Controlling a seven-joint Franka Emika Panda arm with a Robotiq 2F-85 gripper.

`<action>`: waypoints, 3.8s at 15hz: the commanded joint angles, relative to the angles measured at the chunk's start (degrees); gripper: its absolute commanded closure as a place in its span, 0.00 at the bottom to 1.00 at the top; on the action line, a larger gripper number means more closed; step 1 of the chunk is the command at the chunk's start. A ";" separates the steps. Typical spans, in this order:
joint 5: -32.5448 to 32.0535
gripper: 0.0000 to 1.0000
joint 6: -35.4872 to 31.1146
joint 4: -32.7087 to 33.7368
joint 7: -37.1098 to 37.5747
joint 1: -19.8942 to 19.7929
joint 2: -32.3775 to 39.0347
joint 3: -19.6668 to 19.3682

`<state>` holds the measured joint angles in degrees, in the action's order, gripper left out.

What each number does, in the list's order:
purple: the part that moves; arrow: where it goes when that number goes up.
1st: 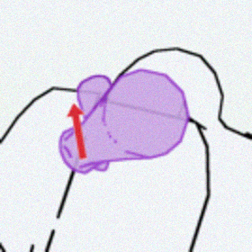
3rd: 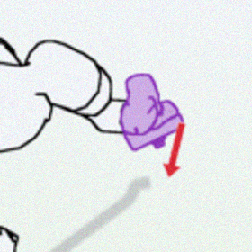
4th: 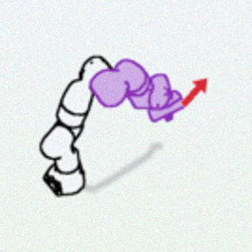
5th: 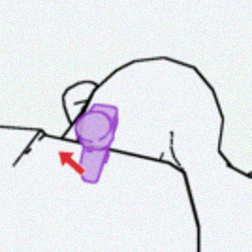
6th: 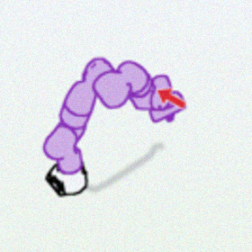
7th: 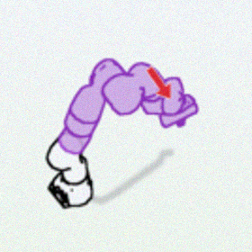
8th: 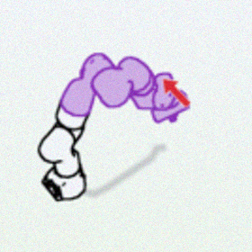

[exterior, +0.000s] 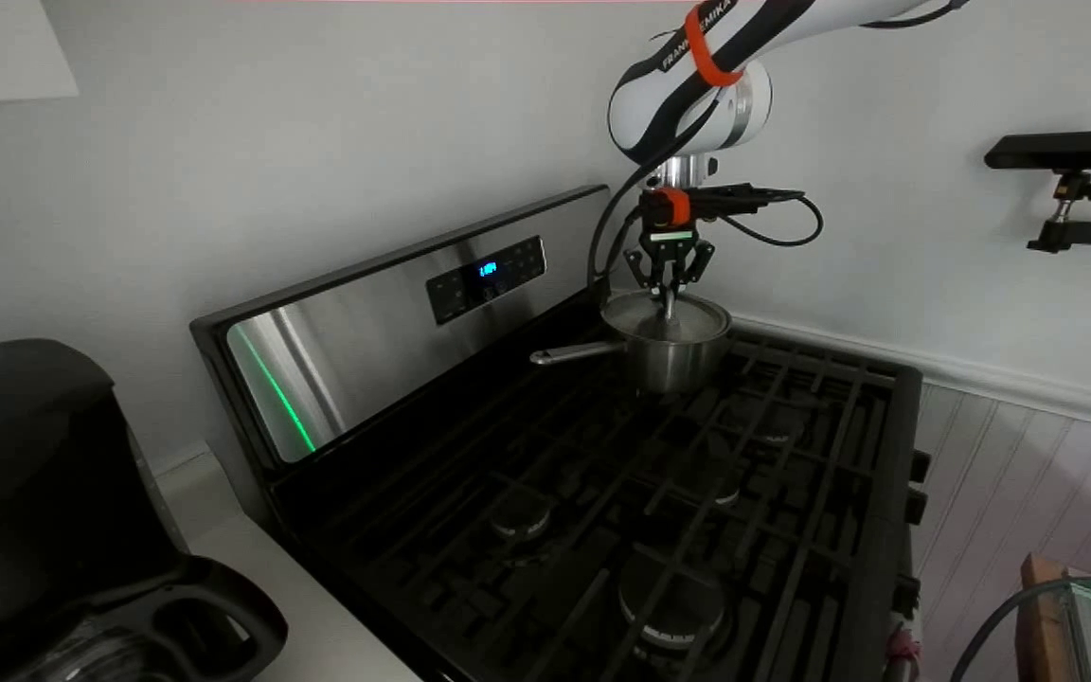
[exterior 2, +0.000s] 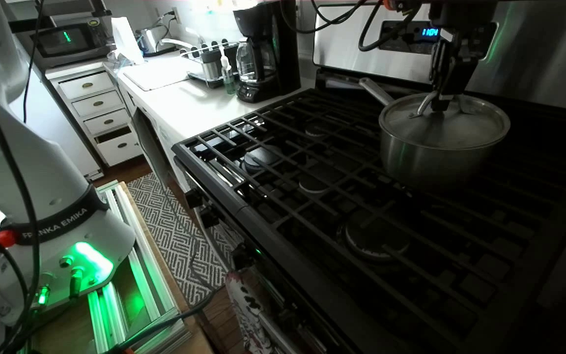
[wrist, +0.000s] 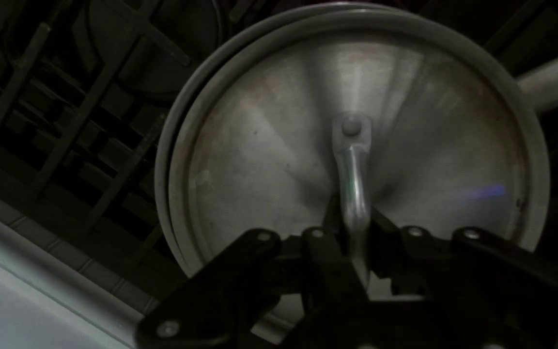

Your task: Put the silver lid on the pot and then move the pot to the bottom right stove plate

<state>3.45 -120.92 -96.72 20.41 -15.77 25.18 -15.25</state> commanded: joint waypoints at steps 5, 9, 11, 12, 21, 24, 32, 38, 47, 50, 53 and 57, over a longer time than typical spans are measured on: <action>0.12 0.98 2.29 2.98 1.14 0.09 1.92 -0.38; -0.88 0.98 1.87 3.00 1.58 0.48 2.10 -0.65; -2.06 0.98 2.07 3.09 1.52 0.80 2.27 -0.89; -2.42 0.98 2.27 3.21 1.46 0.86 2.35 -0.92; -2.76 0.98 7.66 6.15 1.12 0.49 3.72 -0.68; -2.24 0.98 9.12 7.12 0.97 0.25 4.39 -0.48; -1.13 0.46 9.37 6.83 1.54 0.11 2.95 -0.25; -2.00 0.05 8.13 1.41 1.23 1.68 -4.33 -0.09; -1.13 0.00 7.17 -4.70 12.97 4.60 -9.25 0.18; -1.19 0.00 6.97 -5.40 13.32 4.74 -9.42 0.26; -1.19 0.00 6.97 -5.25 13.26 4.65 -9.37 0.22; 0.13 0.00 6.42 -7.41 16.07 5.82 -9.87 1.15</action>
<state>2.33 -114.10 -102.47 33.98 -10.79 15.89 -14.80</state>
